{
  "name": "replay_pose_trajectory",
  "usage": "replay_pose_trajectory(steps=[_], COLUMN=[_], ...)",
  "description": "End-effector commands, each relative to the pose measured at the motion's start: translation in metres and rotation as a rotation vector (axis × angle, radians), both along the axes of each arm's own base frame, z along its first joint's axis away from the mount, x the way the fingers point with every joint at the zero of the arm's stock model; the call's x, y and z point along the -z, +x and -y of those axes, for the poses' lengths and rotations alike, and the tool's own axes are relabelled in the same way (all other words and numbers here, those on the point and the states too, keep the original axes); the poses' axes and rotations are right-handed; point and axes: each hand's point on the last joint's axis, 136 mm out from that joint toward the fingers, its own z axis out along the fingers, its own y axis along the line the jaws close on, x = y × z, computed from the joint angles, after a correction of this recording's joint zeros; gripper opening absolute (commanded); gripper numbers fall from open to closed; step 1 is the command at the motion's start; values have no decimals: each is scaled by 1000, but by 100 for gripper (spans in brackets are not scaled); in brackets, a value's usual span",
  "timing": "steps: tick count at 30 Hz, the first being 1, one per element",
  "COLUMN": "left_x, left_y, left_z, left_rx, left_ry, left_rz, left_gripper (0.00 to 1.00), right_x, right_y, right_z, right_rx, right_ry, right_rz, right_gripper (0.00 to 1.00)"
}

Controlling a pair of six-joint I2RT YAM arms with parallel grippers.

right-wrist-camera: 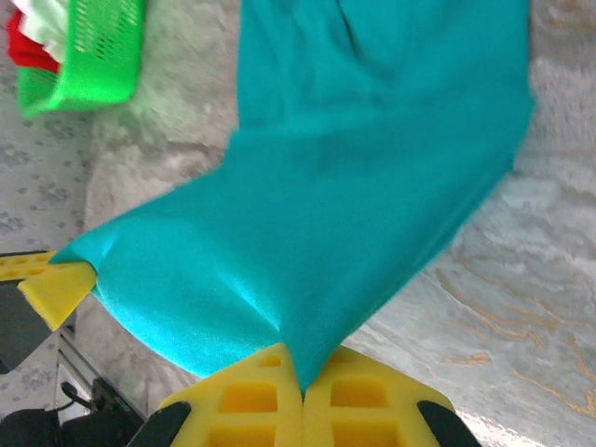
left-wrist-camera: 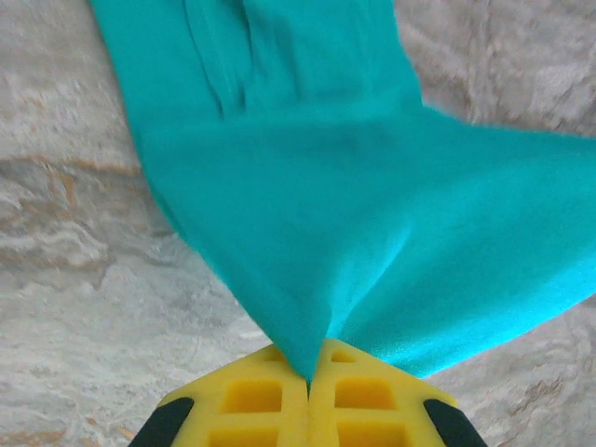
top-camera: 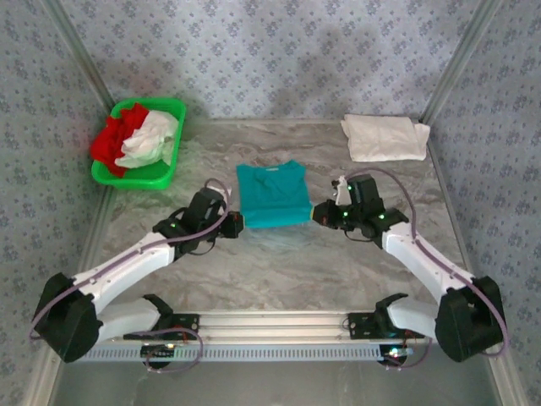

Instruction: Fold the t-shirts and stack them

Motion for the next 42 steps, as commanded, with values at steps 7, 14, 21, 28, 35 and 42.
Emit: replay_pose_trajectory(steps=[7,14,21,28,35,42], left_x=[-29,4,28,-26,-61,35], left_y=[85,137,203,294,221,173], left_z=[-7,-9,-14,-33,-5,42], left_rx=[-51,-26,-20,-130,-99,23], left_ry=[8,53,56,8,-31,-35], left_rz=[80,37,19,114,215,37], left_gripper=[0,0,1,61,53,29], right_x=[-7,9,38,14,-26,35], right_y=[81,150,198,286,222,154], right_z=[-5,-13,-9,-3,-17,-68], right_rx=[7,28,81,133,34,-80], right_ry=[-65,-53,-47,124,84,74], right_rz=[5,-22,-68,-83,33,-25], right_gripper=[0,0,0,51,36,0])
